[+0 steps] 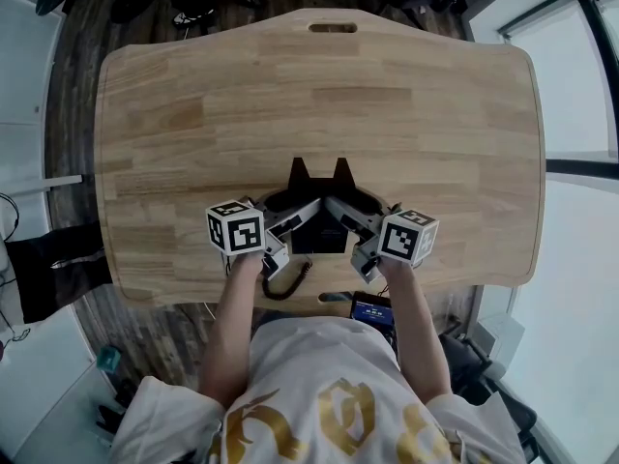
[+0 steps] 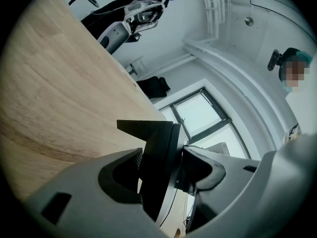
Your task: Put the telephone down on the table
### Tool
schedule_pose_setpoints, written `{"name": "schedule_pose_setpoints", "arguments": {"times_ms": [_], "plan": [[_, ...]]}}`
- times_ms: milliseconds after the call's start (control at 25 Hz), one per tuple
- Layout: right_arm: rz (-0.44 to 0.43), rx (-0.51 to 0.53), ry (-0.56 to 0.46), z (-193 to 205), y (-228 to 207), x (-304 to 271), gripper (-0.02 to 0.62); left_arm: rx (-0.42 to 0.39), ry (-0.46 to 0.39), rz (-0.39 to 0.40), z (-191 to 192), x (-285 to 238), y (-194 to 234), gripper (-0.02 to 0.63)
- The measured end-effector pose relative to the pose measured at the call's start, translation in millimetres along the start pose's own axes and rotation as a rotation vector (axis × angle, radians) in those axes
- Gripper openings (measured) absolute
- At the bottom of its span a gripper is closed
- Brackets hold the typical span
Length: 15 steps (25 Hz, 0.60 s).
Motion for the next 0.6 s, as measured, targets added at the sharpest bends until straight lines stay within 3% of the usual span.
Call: {"name": "schedule_pose_setpoints", "arguments": {"times_ms": [600], "plan": [[0.013,-0.031,0.009,-11.2,-15.9,-13.1,0.230,0.065,-0.005,-0.023,-10.3,-8.0,16.1,0.239]]}}
Point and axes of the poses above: the fingertips, and each gripper's own axes: x backward along the fingers, y to its left, z out of its underside, the point moved 10 cm from there along x, backward along the fingers, and after that the axes turned 6 degrees about y, right-handed, at the moved point
